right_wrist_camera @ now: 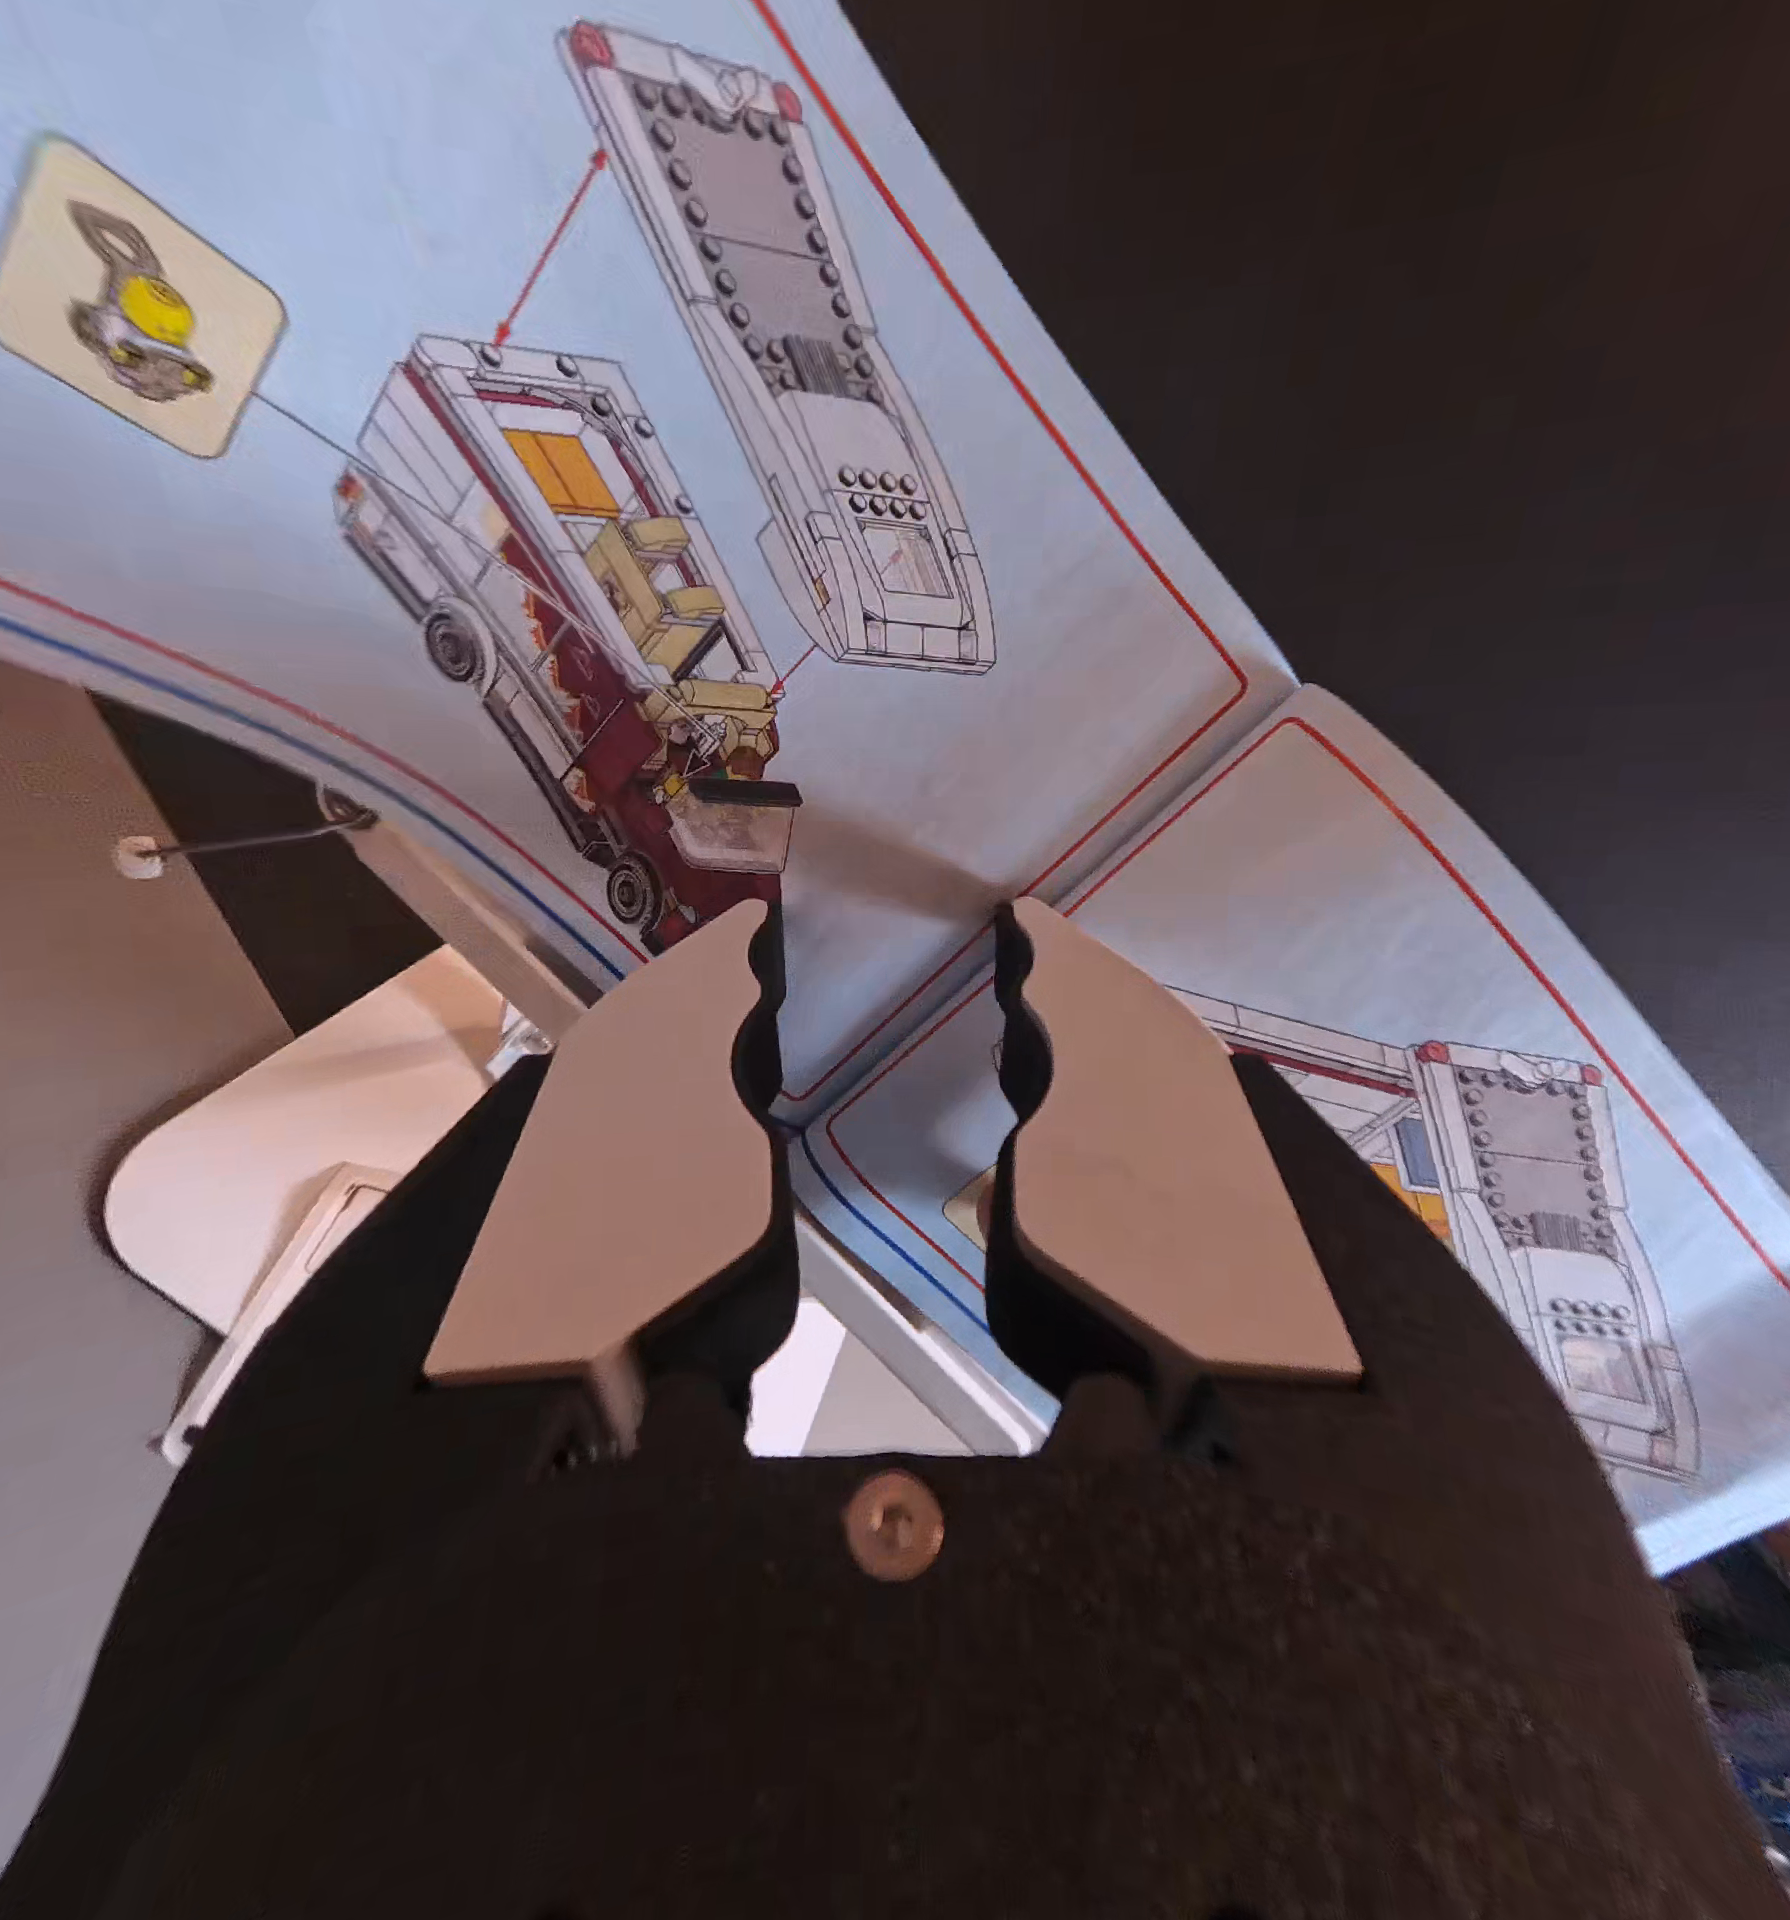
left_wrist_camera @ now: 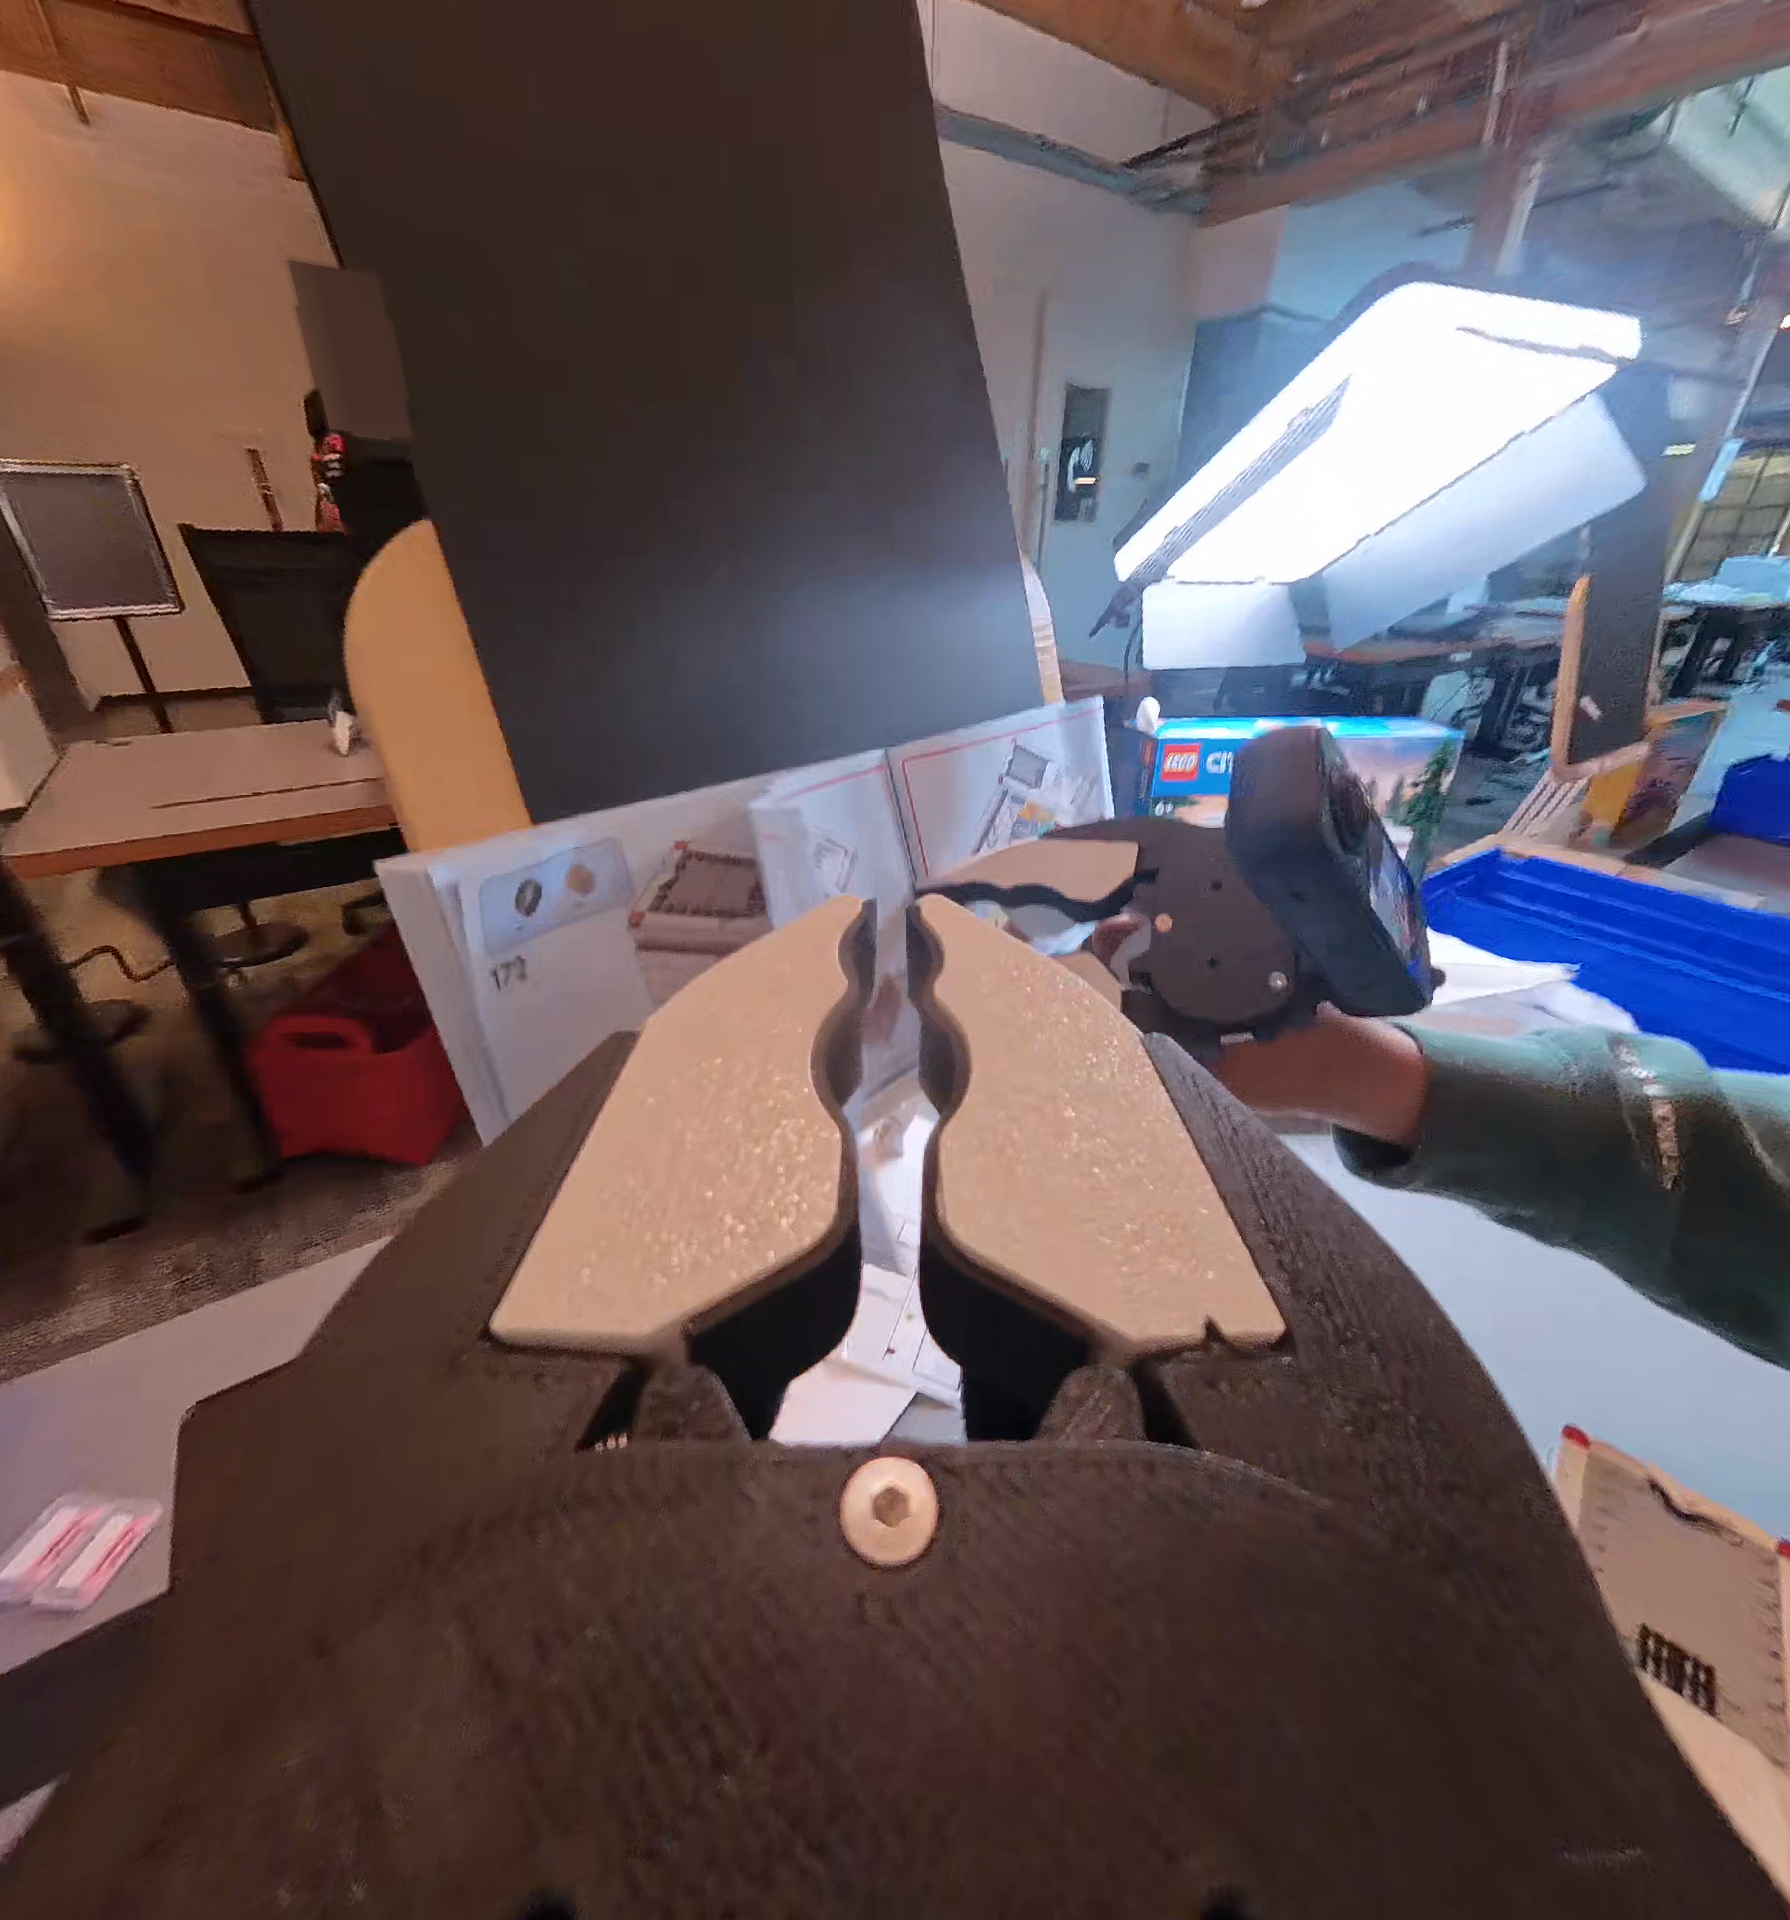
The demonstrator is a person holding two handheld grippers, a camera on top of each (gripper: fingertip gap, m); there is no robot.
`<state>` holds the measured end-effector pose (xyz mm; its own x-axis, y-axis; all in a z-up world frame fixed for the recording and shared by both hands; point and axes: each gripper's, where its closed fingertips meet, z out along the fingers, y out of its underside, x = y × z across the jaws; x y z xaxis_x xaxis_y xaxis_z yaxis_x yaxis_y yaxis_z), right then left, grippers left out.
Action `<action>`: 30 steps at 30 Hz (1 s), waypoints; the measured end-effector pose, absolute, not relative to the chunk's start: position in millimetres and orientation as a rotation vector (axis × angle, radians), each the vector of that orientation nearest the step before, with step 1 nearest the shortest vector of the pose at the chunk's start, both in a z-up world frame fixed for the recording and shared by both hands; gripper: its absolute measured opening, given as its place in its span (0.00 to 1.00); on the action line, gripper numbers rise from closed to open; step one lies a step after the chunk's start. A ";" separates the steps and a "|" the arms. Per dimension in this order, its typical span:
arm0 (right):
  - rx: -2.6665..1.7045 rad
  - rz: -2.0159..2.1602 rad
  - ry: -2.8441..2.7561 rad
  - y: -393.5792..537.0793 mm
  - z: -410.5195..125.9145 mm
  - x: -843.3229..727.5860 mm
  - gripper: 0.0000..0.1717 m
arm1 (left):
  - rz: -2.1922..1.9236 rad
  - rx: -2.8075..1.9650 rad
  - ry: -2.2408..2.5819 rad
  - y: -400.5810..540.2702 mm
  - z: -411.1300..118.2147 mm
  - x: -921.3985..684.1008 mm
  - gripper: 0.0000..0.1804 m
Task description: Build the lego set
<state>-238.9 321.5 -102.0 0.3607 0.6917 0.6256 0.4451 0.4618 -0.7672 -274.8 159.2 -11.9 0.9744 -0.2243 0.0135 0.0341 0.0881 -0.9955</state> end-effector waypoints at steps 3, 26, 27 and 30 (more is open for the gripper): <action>-1.134 0.153 -1.251 322.6 -103.2 -241.1 0.23 | -0.137 -1.539 0.194 164.4 -38.1 -259.3 0.04; -1.212 0.172 -1.108 334.9 -98.8 -235.4 0.41 | -1.014 -1.500 -0.616 236.6 -227.7 -258.4 0.25; -1.214 0.172 -1.116 334.5 -98.7 -235.2 0.41 | -1.039 -1.493 -0.631 240.6 -227.9 -256.8 0.29; -1.221 0.166 -1.150 334.5 -99.3 -234.5 0.41 | -1.139 -1.400 -0.696 249.4 -222.1 -256.8 0.34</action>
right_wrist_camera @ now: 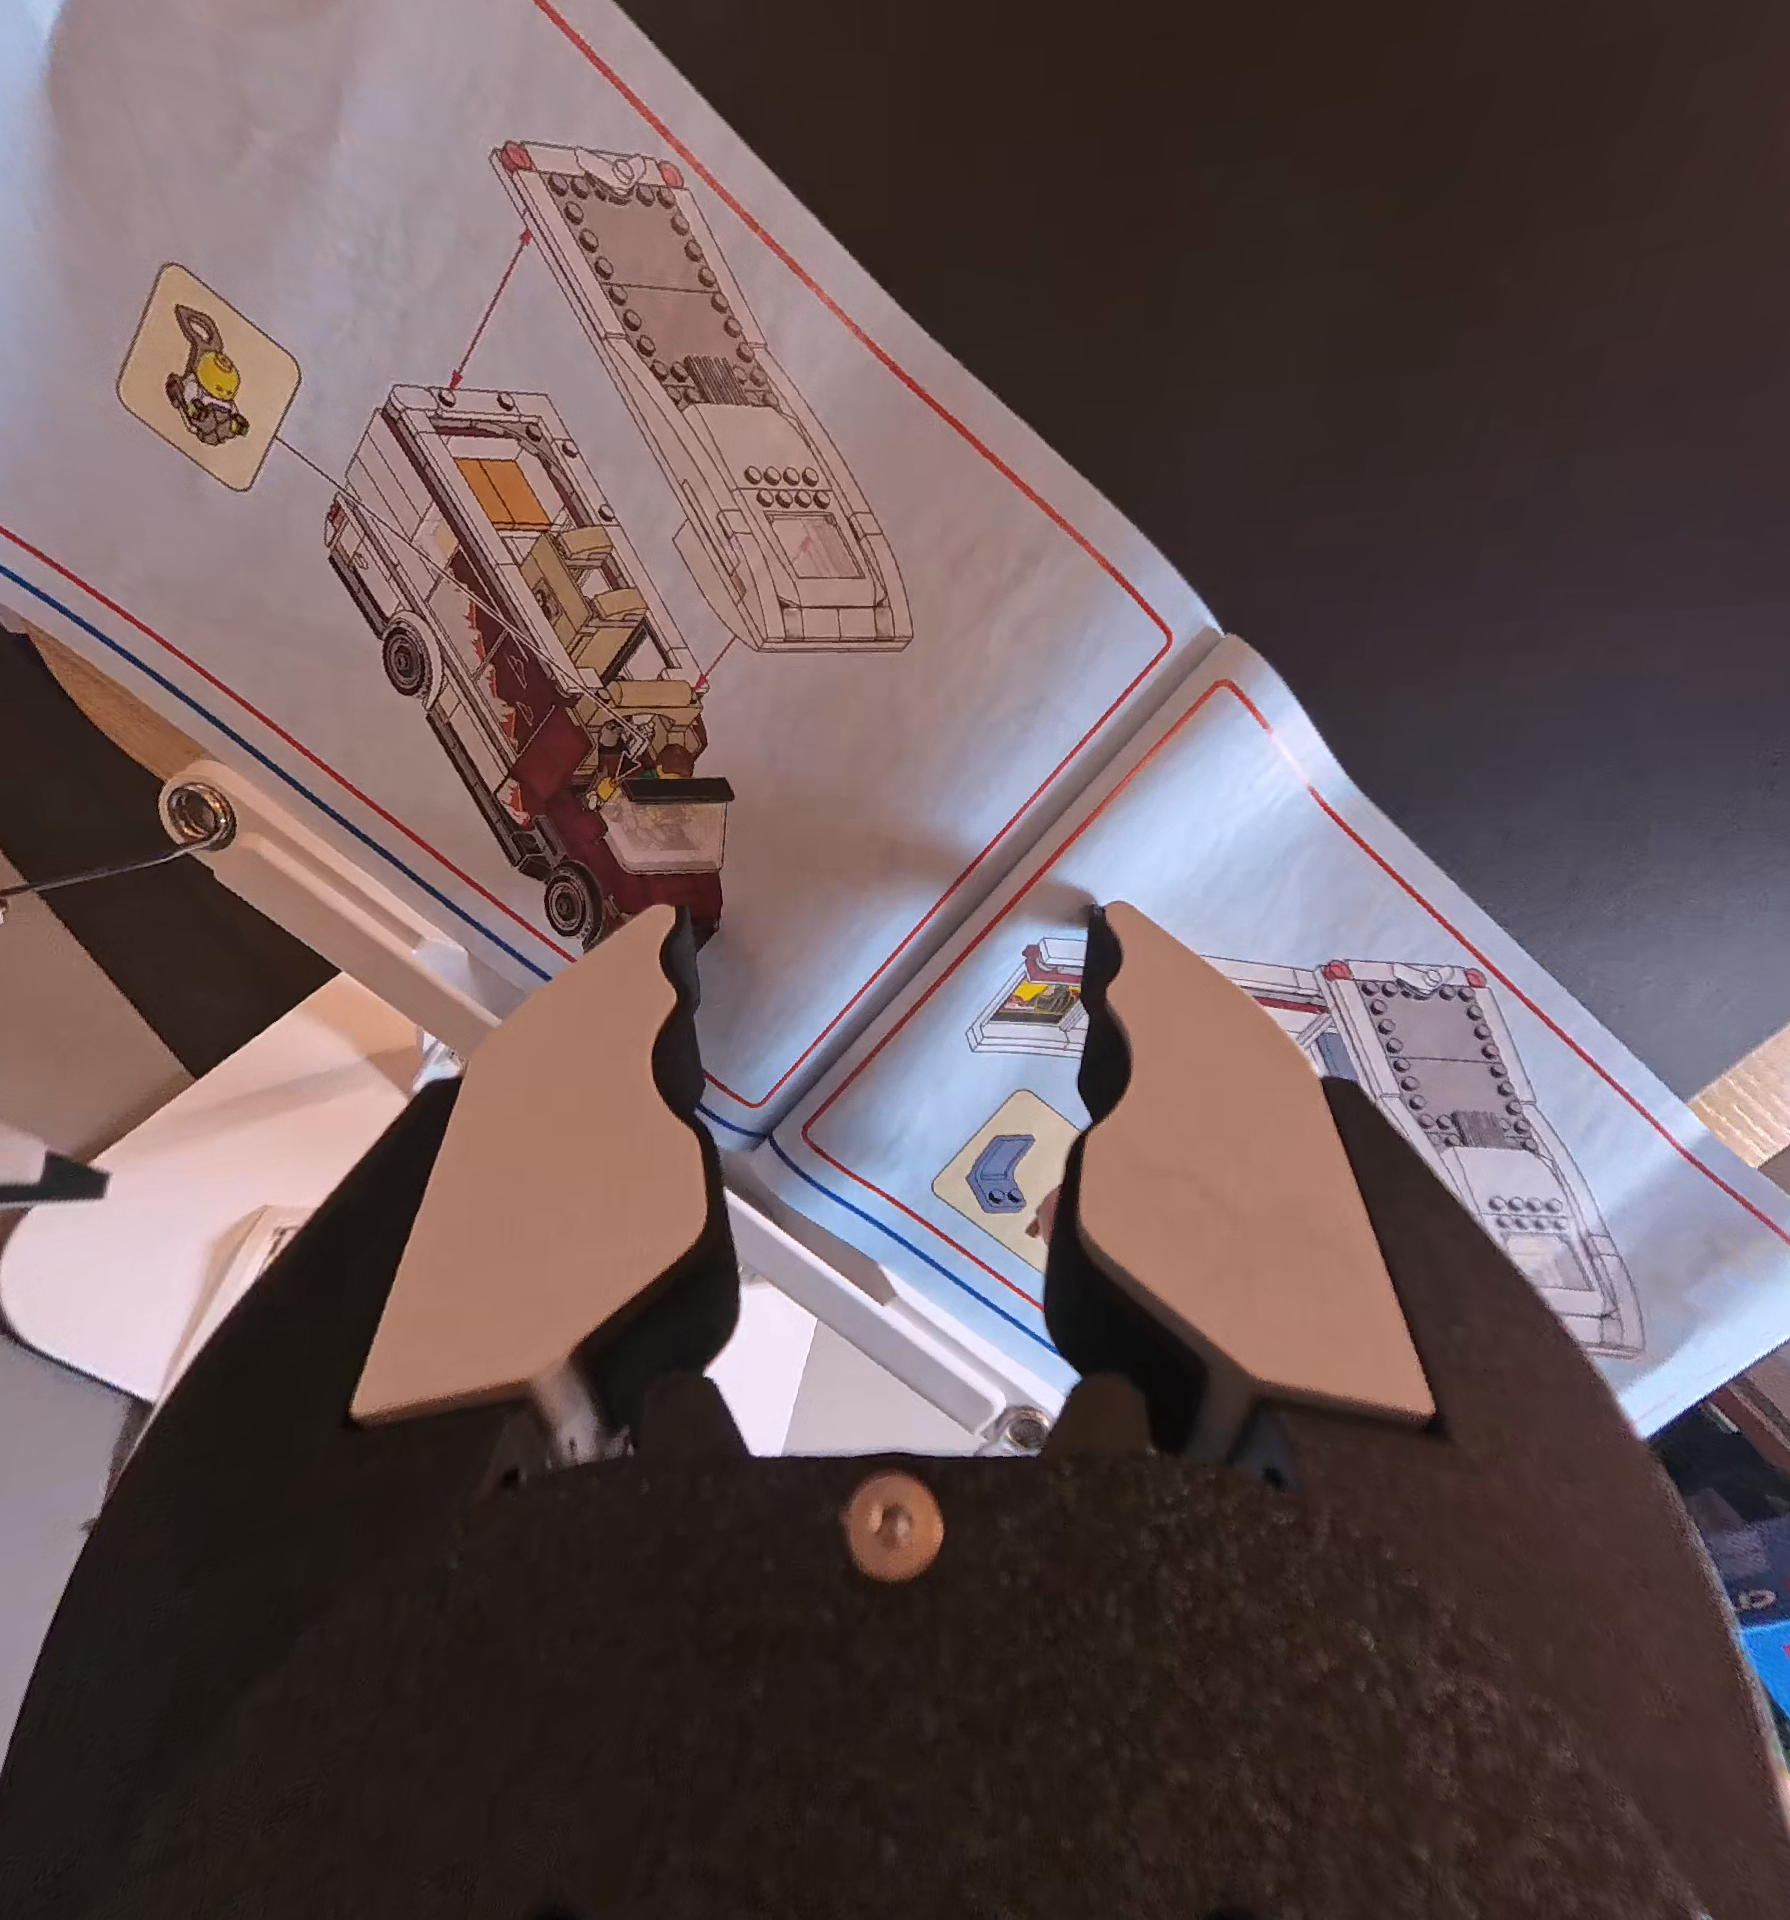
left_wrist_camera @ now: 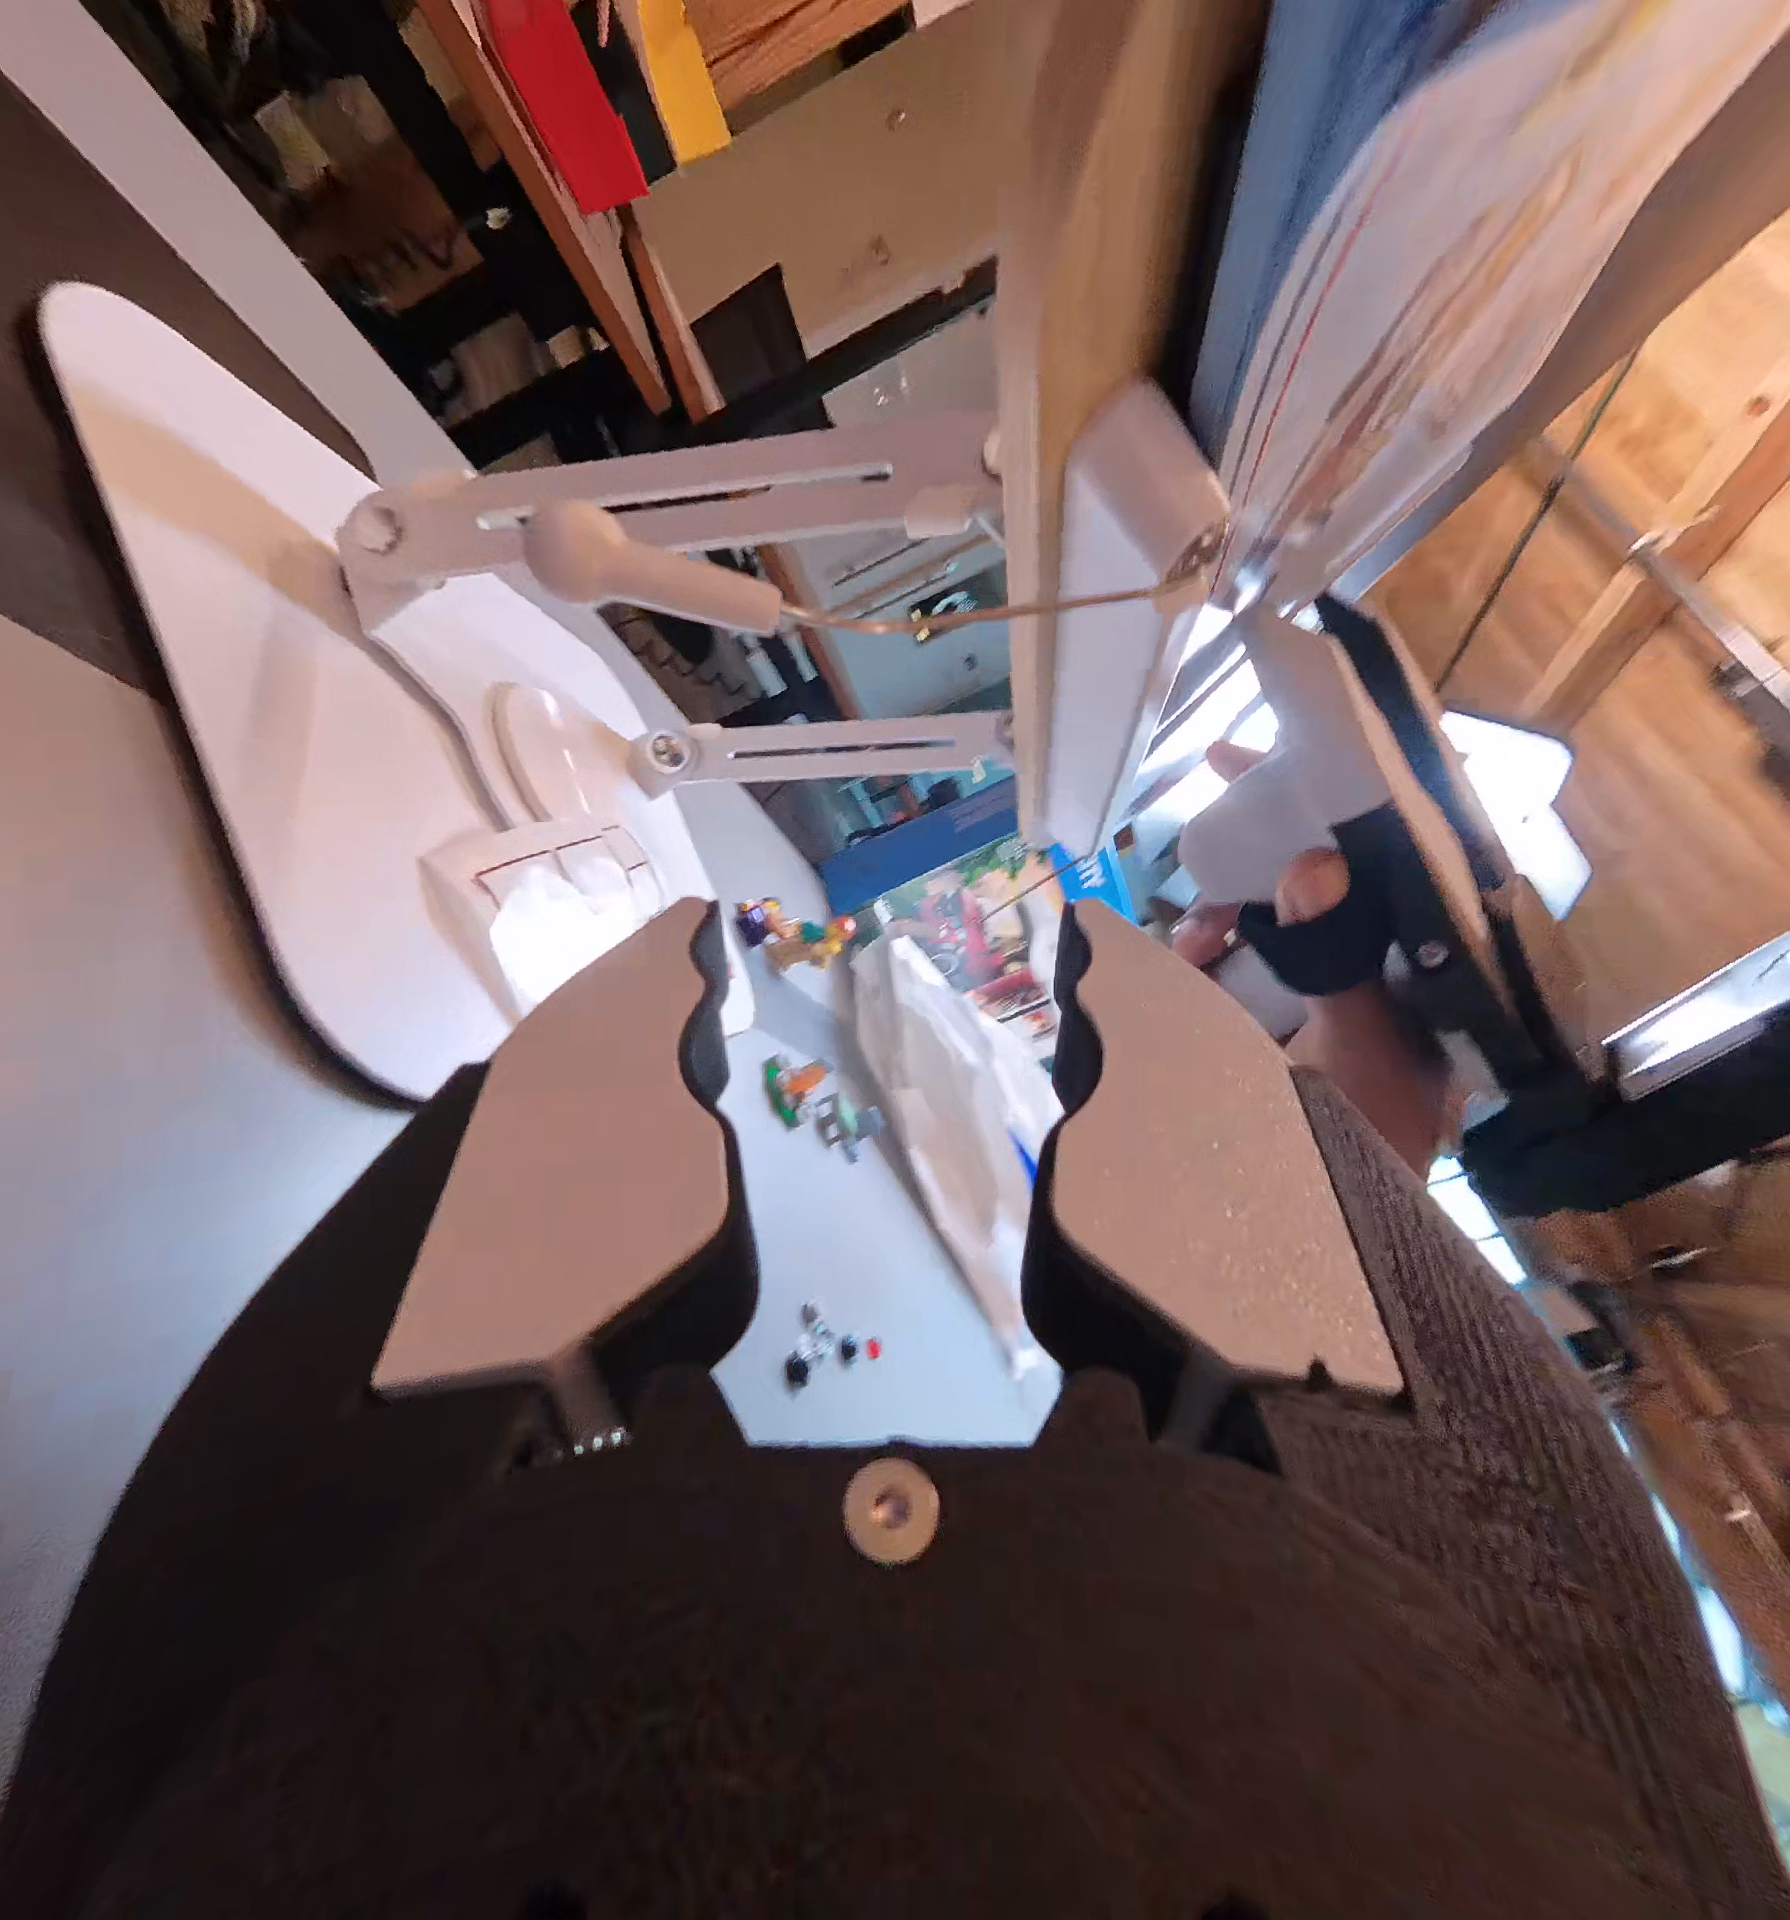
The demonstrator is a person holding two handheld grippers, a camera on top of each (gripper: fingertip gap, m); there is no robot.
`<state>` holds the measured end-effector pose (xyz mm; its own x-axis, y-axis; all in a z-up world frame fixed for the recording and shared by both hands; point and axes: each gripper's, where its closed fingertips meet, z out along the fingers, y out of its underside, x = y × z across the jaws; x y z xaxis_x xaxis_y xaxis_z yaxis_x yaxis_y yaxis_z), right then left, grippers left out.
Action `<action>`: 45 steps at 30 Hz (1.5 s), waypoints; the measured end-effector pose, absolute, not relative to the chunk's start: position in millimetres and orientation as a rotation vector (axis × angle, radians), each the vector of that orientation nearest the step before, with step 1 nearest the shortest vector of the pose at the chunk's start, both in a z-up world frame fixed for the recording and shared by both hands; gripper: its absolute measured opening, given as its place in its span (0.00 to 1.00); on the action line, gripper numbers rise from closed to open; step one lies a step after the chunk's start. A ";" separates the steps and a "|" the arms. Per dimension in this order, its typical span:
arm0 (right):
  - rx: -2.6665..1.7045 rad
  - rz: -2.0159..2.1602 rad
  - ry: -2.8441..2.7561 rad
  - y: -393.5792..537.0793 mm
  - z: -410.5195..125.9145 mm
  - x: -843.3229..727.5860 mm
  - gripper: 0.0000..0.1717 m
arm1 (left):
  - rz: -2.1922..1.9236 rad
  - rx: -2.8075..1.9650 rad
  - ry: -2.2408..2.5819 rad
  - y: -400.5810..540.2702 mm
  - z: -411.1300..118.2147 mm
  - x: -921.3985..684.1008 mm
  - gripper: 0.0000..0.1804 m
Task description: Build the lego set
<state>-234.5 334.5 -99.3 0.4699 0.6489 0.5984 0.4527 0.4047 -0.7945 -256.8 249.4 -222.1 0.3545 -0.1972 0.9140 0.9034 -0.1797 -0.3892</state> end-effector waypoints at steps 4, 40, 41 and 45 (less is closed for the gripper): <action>-1.233 0.191 -1.172 334.4 -99.1 -234.1 0.41 | -1.181 -1.267 -0.773 249.7 -213.1 -267.2 0.30; -1.270 0.109 -1.010 328.0 -84.3 -253.8 0.47 | -0.976 -1.035 -0.751 227.6 -165.0 -316.1 0.01; -1.265 0.120 -1.000 329.1 -83.8 -254.2 0.47 | -0.972 -1.038 -0.751 226.9 -165.0 -314.5 0.01; -1.247 0.126 -0.982 327.5 -84.0 -254.0 0.46 | -0.917 -1.033 -0.752 223.4 -164.7 -312.1 0.01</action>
<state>-254.0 327.5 -84.0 0.6053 0.5725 0.5530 0.4141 0.3668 -0.8331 -312.1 223.4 -164.7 0.4300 -0.2688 0.8619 0.8979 0.2272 -0.3771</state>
